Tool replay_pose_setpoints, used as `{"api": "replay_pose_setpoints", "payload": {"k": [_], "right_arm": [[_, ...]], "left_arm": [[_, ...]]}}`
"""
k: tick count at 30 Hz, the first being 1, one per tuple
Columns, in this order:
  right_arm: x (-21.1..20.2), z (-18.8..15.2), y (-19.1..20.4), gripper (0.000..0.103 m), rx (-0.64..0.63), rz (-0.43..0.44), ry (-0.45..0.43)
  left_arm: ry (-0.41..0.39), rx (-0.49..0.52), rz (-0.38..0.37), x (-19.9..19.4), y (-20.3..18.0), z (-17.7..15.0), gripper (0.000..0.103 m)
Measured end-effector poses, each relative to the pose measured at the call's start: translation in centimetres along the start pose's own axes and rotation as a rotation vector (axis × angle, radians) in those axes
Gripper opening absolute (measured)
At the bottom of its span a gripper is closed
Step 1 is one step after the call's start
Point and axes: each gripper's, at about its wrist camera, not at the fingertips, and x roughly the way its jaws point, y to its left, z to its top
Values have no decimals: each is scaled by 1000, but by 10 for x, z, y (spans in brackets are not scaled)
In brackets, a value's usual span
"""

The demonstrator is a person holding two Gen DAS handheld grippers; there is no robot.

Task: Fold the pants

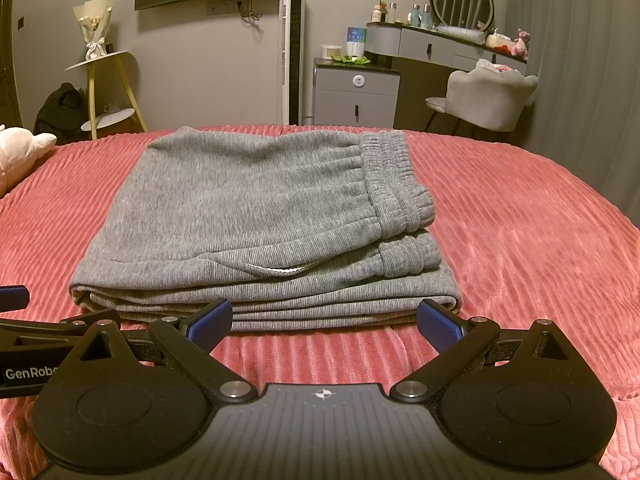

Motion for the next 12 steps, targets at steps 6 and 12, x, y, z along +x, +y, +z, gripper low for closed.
{"api": "replay_pose_setpoints", "payload": {"k": [6,12], "right_arm": [[0,0,0,99,0,0,-1],[0,-1,1,99,-7,-1,3]], "left_arm": [[-11,-8,-12,-1,1,0,102],[-16,-36,-39,-1,4,0,102]]}}
